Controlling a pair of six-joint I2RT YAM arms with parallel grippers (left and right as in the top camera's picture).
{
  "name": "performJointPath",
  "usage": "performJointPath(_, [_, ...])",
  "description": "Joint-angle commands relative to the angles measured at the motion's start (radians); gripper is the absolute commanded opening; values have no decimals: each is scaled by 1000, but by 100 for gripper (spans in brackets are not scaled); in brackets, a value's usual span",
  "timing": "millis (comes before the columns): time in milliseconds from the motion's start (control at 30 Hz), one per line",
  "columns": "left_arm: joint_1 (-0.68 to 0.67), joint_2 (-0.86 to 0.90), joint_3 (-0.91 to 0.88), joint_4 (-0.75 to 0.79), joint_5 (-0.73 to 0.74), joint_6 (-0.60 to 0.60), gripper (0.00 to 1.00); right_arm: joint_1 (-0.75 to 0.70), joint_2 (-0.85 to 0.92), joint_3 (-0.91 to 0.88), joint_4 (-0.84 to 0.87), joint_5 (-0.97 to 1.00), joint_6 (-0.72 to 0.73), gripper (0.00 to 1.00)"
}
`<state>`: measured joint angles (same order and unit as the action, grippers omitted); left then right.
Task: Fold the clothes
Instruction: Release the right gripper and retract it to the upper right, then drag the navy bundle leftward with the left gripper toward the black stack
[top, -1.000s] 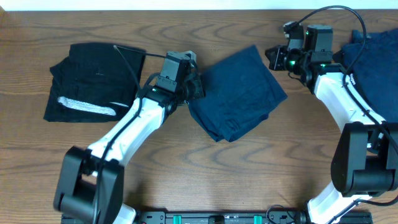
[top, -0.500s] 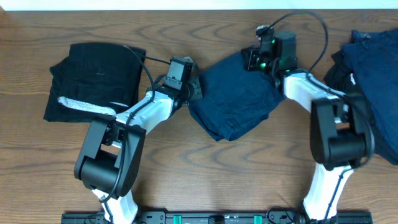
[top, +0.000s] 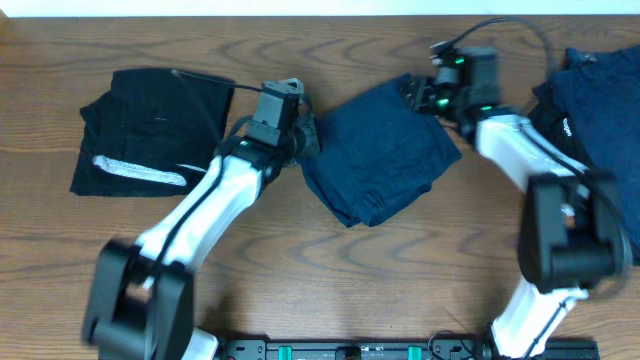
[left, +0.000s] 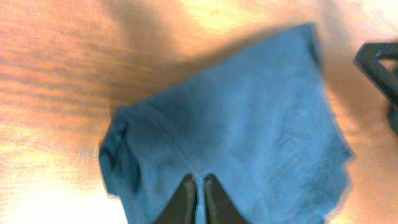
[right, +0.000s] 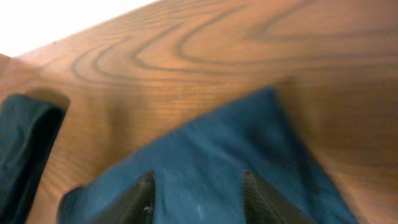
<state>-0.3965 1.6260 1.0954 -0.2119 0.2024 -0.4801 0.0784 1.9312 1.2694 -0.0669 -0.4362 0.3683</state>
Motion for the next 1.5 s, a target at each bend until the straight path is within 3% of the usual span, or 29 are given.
performJointPath(0, [-36,-54,1,-61,-5,16,13,-94,-130,12,-137,-3,-11,64])
performJointPath(233, [-145,-26,-7,-97,77,16,13,-240,-199,11,-439,3,-10,76])
performJointPath(300, [-172,-1,-7,-97,77,15,13,-259,-194,9,-493,13,-10,99])
performJointPath(767, [-262,226,-6,-45,77,19,13,-262,-191,3,-510,18,-10,99])
performJointPath(1000, [-130,220,-5,-133,77,48,13,-262,-191,3,-510,18,-10,99])
performJointPath(1233, [18,220,-5,-180,72,213,13,-262,-191,3,-510,18,-10,99])
performJointPath(1467, [151,219,14,-139,-89,299,17,-262,-191,3,-510,18,-10,99])
